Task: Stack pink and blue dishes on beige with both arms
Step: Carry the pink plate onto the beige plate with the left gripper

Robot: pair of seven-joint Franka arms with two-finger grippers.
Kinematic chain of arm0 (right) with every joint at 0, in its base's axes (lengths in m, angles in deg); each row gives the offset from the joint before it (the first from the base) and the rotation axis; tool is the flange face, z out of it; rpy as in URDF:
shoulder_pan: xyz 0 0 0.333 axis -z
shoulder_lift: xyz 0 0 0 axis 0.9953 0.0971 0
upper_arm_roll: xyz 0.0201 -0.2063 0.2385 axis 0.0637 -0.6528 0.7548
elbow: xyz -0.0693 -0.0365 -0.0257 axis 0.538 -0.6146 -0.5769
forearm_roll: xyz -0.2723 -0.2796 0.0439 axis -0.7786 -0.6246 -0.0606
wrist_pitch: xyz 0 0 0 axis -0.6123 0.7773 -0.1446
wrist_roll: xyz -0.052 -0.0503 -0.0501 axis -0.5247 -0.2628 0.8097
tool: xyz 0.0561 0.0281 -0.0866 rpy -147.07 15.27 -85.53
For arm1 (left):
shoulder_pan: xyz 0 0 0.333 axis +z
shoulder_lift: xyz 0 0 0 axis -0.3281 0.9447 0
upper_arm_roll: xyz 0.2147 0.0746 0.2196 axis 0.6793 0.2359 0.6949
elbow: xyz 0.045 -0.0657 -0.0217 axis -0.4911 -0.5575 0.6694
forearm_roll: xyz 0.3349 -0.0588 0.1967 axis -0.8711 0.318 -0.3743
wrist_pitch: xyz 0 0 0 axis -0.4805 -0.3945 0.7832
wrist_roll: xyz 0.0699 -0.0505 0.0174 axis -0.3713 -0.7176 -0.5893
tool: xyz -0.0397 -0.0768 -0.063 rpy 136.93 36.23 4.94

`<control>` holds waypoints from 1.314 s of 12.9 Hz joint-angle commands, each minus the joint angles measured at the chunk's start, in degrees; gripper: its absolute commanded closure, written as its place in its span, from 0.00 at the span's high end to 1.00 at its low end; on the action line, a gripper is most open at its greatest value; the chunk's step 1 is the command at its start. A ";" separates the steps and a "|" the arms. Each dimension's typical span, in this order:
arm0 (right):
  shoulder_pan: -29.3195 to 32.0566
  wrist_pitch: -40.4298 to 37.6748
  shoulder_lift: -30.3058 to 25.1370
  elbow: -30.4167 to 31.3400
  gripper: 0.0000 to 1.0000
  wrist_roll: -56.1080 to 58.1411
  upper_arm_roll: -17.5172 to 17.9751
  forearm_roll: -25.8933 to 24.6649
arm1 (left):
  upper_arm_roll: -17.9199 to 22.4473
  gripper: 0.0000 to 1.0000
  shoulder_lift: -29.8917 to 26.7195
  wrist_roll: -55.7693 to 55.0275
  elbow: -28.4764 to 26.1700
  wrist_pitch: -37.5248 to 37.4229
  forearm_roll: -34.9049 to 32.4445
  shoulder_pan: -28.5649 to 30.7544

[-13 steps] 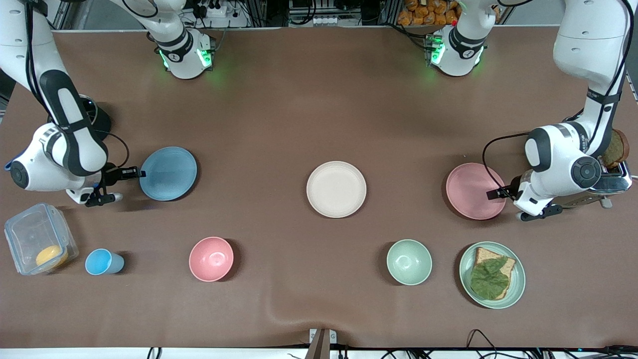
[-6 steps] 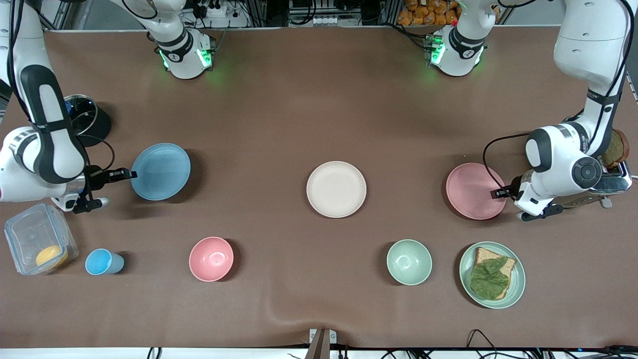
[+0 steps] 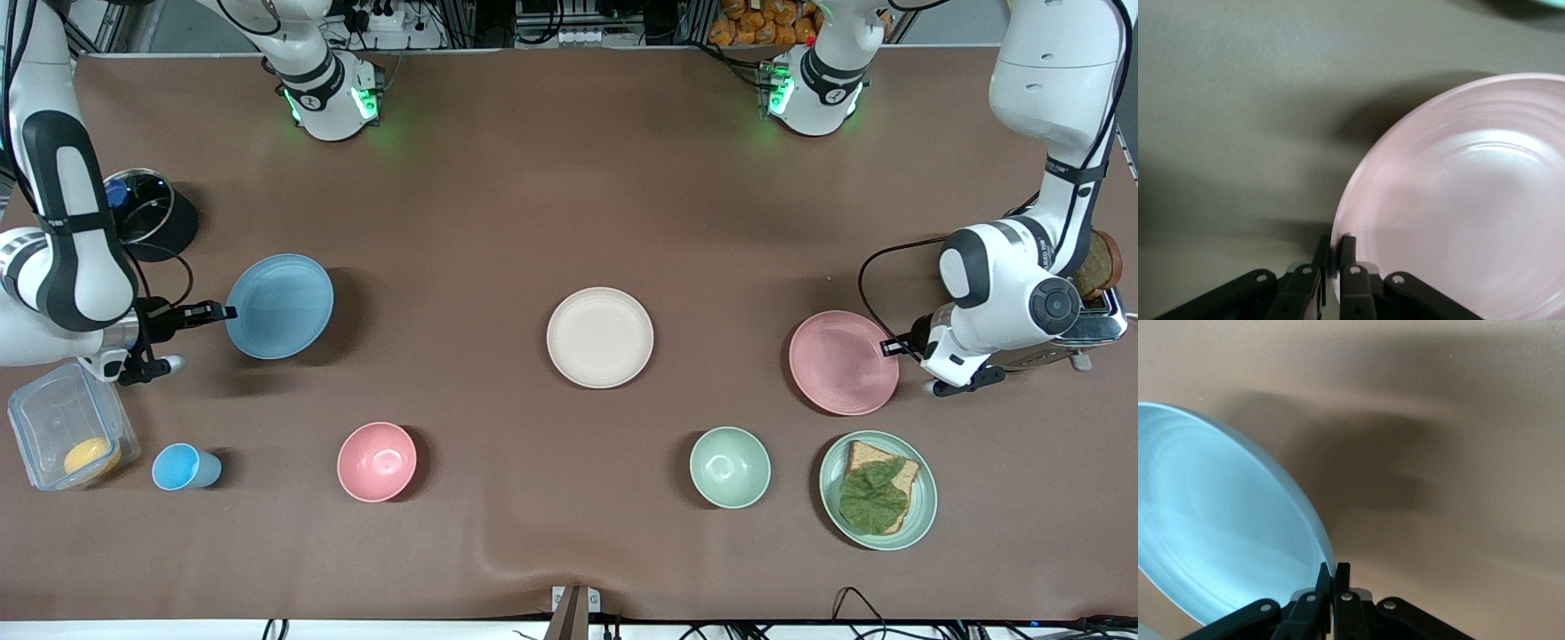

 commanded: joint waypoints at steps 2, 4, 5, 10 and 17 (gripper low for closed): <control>0.47 -1.66 1.36 -2.35 0.00 -0.71 0.41 0.57 | -5.25 0.00 -6.73 -0.64 2.69 -8.05 1.49 0.11; 0.47 -1.92 1.45 -2.79 0.00 -0.80 0.41 0.57 | -9.20 0.00 -7.53 -4.93 9.00 -14.90 1.49 -0.42; 0.47 -1.93 1.36 -2.88 0.00 -0.97 0.41 0.48 | -11.57 0.00 -7.18 -6.79 11.56 -17.02 1.31 -0.76; 0.12 -3.15 1.36 -3.67 0.00 -1.77 0.41 0.48 | -14.93 0.00 -4.11 -16.55 15.53 -17.05 0.96 -10.24; -1.37 -3.42 1.27 -4.11 0.00 -4.22 0.41 0.39 | -15.90 0.00 0.46 -18.06 15.19 -12.92 4.20 -15.35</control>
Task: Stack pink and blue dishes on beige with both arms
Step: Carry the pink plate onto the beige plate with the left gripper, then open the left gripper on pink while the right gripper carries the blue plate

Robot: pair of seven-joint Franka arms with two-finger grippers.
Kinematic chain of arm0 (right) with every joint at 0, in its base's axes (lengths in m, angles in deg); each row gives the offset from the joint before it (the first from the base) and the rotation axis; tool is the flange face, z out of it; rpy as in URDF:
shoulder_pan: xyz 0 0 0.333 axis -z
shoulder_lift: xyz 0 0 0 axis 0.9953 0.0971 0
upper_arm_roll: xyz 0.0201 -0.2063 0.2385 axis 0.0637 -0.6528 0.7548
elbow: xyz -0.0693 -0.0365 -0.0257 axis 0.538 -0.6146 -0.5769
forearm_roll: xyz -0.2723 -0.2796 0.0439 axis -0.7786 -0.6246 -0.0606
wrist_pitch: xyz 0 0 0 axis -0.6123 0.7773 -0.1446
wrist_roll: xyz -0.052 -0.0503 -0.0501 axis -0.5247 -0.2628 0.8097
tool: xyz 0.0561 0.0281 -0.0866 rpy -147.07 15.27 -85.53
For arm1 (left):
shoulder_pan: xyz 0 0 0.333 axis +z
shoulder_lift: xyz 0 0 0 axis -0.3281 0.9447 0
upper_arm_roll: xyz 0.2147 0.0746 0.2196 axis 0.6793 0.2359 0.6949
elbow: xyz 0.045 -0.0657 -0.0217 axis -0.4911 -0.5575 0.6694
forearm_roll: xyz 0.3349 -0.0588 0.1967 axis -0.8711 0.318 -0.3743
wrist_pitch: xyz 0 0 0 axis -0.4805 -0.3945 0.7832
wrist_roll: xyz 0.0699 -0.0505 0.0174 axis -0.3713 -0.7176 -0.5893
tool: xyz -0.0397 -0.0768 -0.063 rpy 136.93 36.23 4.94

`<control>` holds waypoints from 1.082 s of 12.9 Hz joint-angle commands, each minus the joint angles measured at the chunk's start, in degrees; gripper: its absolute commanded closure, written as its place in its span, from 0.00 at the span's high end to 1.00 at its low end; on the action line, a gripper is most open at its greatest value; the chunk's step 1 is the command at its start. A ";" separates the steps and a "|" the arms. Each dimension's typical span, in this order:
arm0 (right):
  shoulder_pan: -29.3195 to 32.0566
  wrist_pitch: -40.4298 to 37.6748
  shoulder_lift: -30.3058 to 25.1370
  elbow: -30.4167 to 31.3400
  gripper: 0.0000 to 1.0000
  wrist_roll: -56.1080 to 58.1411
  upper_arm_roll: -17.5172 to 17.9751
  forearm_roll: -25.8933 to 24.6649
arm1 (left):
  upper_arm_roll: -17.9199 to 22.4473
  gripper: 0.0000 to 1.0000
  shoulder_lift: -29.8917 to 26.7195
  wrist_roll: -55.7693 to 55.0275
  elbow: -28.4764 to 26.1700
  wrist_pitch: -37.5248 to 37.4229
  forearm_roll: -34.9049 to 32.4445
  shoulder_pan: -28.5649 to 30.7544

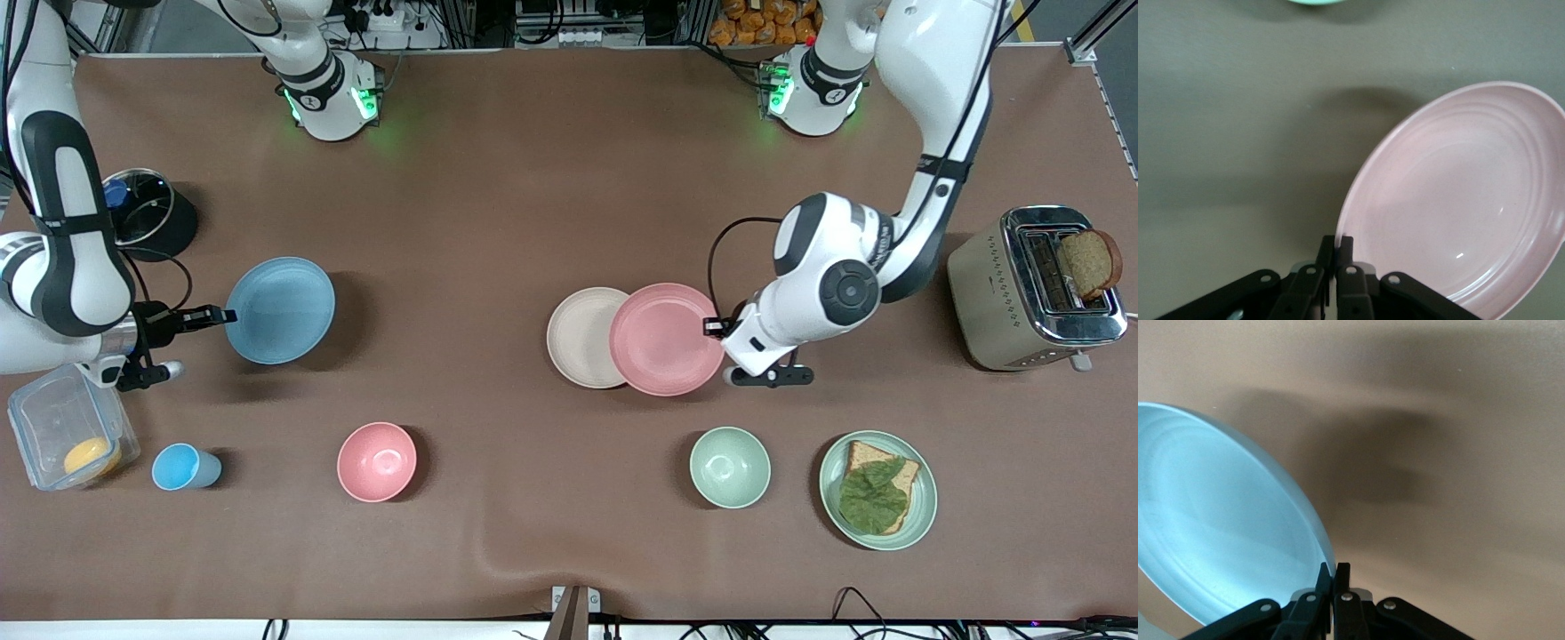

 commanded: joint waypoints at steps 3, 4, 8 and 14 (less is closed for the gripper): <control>-2.07 -3.85 0.55 -2.89 0.00 -4.80 0.05 0.39 | -0.24 0.00 2.94 0.09 1.19 3.49 7.19 -2.82; -2.43 -4.38 0.55 -3.41 0.00 -5.86 0.05 0.39 | -0.24 0.00 3.73 0.17 0.84 4.20 7.38 -4.22; -3.65 -4.73 0.55 -3.68 0.00 -6.57 0.05 0.48 | -0.15 0.00 6.02 -0.09 0.83 7.97 7.56 -6.34; -8.57 -7.99 0.37 -6.23 0.00 -16.21 0.49 1.01 | -0.24 0.00 8.39 -1.14 1.01 10.44 7.82 -7.31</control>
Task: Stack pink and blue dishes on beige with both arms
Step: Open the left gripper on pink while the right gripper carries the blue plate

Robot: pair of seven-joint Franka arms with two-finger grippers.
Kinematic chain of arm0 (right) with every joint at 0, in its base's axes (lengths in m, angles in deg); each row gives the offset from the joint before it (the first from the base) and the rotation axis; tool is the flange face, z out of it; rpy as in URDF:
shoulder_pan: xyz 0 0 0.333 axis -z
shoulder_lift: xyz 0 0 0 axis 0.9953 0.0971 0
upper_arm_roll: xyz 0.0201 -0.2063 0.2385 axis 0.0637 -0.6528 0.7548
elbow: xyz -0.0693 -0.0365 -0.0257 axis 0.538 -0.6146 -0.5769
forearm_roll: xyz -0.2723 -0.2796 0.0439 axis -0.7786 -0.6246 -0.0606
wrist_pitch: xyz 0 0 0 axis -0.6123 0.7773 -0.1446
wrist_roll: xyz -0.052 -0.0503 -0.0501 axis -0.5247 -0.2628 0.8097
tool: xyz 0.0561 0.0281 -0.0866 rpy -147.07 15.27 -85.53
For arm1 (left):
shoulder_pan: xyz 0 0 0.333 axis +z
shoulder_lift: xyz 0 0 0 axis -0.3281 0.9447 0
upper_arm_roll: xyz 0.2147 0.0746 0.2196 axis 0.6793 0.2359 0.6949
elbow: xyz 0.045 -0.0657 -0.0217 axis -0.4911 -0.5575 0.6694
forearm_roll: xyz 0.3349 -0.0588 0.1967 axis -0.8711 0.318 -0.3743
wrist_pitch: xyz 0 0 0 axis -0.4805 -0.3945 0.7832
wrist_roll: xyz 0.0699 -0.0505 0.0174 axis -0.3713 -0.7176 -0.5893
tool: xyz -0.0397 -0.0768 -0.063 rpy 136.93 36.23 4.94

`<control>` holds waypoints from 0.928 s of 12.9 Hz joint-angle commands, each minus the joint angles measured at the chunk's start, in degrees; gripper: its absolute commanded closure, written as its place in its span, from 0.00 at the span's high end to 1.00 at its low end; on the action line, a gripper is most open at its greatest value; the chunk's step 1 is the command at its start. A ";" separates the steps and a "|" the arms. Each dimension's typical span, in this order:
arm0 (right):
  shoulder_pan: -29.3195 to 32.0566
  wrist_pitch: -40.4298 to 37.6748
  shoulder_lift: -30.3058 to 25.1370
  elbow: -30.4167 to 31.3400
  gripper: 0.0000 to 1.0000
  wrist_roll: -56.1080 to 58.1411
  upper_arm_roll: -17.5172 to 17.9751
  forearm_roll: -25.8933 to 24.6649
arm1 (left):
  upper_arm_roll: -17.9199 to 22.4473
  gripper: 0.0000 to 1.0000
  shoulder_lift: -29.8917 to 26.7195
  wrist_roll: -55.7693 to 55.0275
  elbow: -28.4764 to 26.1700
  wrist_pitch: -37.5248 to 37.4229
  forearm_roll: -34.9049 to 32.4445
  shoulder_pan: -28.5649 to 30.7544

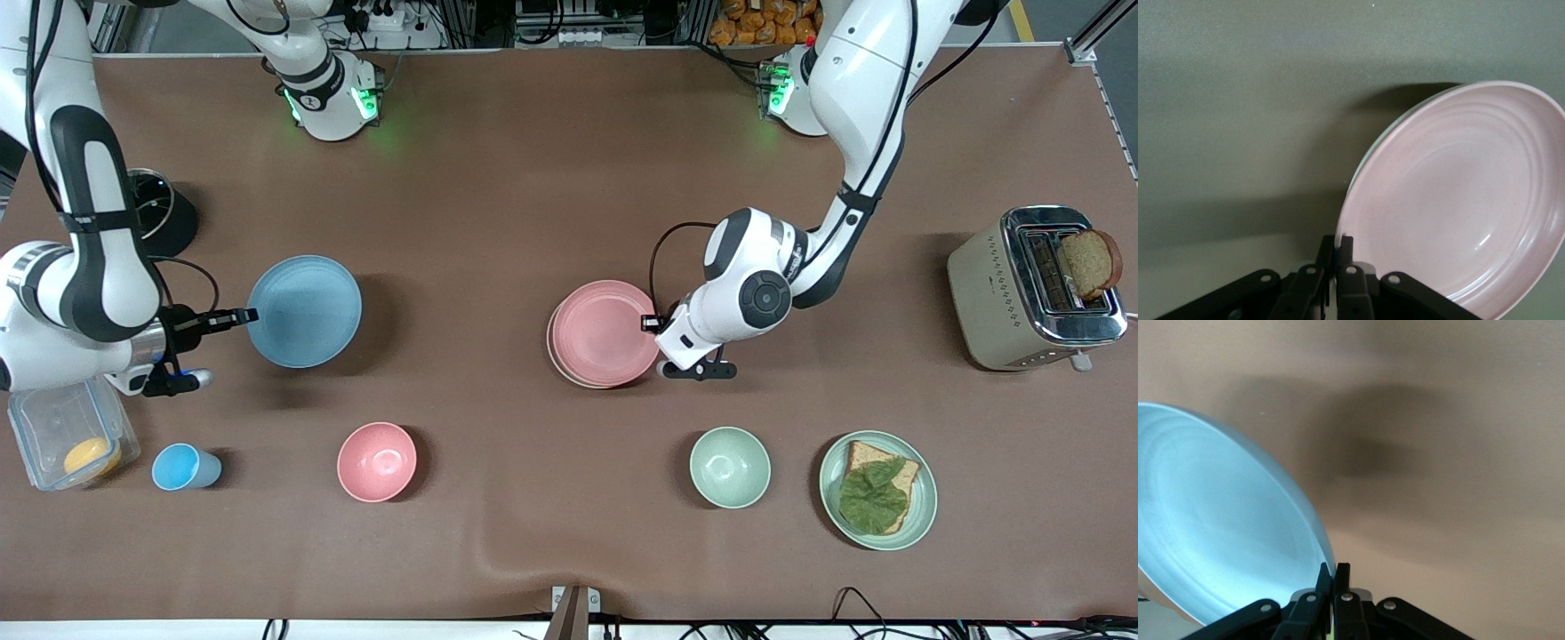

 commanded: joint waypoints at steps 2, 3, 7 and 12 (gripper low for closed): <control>-5.85 -0.92 0.45 -2.50 0.00 -9.56 0.44 1.16 | 0.00 0.00 1.19 -0.98 0.87 1.51 1.64 -0.80; -7.70 -0.66 0.54 -2.59 0.00 -12.28 0.44 3.95 | 0.00 0.00 1.28 -0.90 0.96 1.60 1.72 -0.80; -13.50 2.41 2.12 -2.94 0.00 -18.53 0.35 9.33 | 0.09 0.49 2.07 -2.56 1.48 1.60 1.38 -1.50; -20.10 5.76 4.31 -3.81 0.00 -24.42 0.35 16.09 | 1.92 1.00 -8.34 -3.45 1.31 -4.34 -2.38 0.24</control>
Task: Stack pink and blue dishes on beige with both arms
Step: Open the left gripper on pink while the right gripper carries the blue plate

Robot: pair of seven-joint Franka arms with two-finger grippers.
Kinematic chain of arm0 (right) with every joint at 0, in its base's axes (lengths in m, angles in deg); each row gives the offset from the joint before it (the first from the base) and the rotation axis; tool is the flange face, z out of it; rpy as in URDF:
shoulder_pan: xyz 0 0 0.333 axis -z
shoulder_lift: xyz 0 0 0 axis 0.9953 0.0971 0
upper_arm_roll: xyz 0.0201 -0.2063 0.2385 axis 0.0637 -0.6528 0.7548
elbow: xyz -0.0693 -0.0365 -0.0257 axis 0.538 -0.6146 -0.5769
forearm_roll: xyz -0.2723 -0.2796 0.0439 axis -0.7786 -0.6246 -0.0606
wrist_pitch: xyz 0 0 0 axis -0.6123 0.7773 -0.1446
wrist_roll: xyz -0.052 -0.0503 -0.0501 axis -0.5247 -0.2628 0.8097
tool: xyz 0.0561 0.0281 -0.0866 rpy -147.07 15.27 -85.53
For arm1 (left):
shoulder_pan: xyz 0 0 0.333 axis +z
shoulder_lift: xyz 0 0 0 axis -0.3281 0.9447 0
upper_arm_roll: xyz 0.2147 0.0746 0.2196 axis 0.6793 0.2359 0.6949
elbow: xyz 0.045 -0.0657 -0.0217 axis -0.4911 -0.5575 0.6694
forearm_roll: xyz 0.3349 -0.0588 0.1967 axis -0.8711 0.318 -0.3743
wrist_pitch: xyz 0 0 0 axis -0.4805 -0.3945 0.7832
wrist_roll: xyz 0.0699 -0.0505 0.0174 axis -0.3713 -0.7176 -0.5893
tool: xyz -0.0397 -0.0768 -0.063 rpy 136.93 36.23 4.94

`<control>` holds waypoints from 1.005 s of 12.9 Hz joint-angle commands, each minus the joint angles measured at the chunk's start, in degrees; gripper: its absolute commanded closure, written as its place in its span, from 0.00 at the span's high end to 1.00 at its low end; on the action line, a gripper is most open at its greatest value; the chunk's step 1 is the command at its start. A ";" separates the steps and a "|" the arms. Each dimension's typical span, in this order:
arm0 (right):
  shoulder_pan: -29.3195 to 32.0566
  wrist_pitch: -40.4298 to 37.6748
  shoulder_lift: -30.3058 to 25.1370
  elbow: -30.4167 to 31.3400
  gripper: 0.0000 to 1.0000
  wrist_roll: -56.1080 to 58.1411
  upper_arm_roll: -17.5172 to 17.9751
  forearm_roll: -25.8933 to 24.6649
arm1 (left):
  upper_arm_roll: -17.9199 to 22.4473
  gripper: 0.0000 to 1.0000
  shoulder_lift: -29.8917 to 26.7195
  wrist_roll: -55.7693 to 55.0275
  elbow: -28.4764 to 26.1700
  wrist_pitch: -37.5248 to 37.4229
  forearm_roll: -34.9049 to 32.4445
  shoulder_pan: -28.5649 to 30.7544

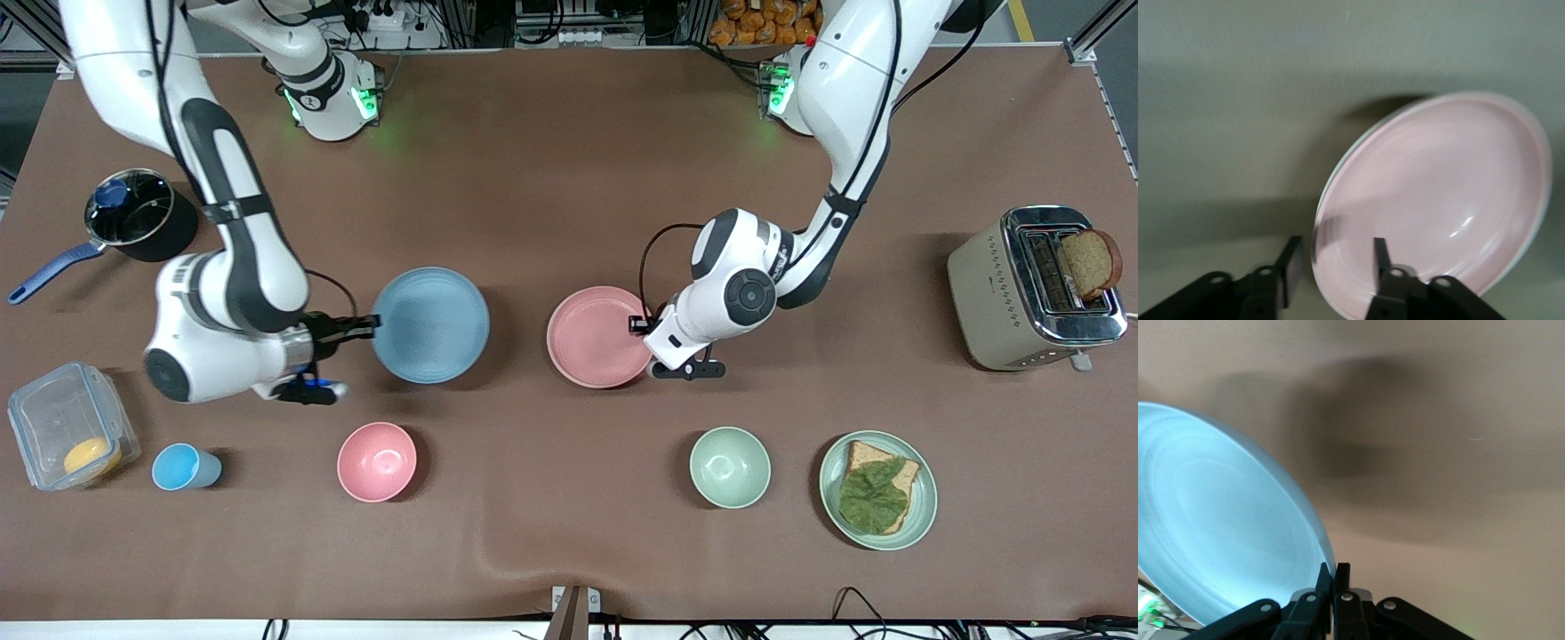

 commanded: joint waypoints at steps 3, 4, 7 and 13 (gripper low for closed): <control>-7.45 1.86 4.34 -6.15 0.00 -9.72 -0.57 4.05 | 2.55 1.00 -19.88 -1.17 2.12 -19.19 -16.30 7.23; -8.85 2.91 4.96 -6.95 0.00 -11.66 -0.48 4.22 | 2.46 1.00 -22.44 -0.99 3.70 -24.03 -17.82 9.44; -13.95 8.88 6.37 -7.04 0.00 -13.61 -0.48 9.22 | 2.55 1.00 -28.77 1.37 6.26 -32.67 -18.62 15.94; -20.46 14.87 9.36 -7.13 0.00 -13.61 -0.48 13.97 | 3.77 1.00 -32.66 8.23 14.44 -42.62 -14.17 21.40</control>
